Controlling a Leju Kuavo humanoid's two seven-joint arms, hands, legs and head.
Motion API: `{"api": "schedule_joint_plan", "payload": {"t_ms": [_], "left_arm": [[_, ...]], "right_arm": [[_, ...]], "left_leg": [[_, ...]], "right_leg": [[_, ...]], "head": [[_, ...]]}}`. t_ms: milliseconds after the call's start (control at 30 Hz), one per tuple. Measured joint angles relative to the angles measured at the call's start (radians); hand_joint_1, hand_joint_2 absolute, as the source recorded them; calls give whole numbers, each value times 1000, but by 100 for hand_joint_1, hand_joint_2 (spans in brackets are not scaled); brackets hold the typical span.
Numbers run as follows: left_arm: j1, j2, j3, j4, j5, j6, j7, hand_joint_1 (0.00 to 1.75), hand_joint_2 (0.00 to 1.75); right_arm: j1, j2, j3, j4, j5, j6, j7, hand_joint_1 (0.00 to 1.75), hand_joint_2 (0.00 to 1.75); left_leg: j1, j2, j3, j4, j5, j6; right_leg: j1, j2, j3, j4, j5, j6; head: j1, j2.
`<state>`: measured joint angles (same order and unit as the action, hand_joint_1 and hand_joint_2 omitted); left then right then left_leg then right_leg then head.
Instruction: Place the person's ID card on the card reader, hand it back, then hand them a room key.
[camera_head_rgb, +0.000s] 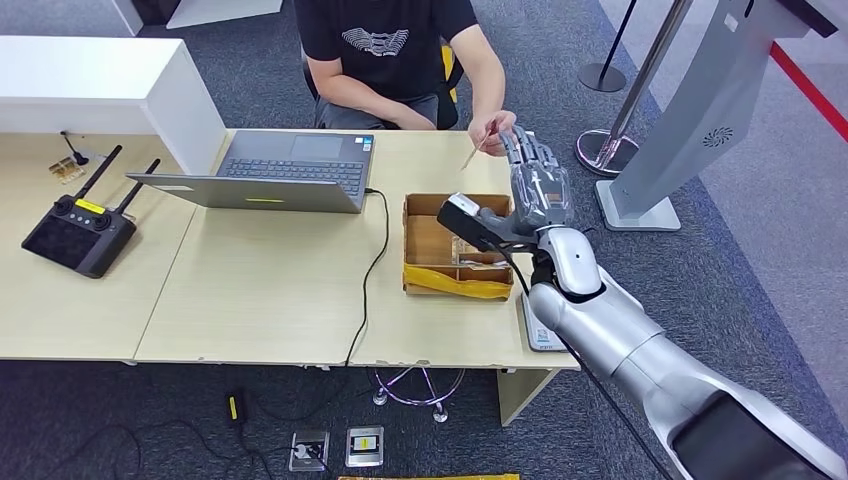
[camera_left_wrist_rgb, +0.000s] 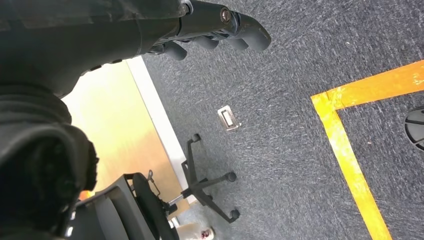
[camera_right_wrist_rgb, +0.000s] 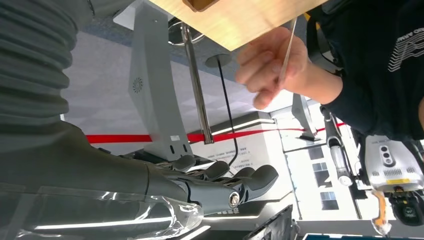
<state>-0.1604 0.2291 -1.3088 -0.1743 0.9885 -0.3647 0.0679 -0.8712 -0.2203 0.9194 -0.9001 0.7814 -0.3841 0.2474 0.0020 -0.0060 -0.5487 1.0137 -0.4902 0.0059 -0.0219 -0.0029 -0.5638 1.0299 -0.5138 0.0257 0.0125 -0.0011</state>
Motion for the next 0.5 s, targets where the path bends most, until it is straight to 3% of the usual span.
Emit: {"api": "schedule_joint_plan", "payload": {"t_ms": [267,500], "left_arm": [[9,1,0,0,-4,0,-16,0,0],[12,1,0,0,3,0,-9,0,0]], "right_arm": [[61,-81,-20,-149,19,167,108,0,175],[131,-169,-46,-325,36,211,168,0,175]], "left_leg": [[0,0,0,0,0,0],[0,0,0,0,0,0]], "right_leg": [[0,0,0,0,0,0],[0,1,0,0,0,0]], "head": [[0,0],[0,0]]}}
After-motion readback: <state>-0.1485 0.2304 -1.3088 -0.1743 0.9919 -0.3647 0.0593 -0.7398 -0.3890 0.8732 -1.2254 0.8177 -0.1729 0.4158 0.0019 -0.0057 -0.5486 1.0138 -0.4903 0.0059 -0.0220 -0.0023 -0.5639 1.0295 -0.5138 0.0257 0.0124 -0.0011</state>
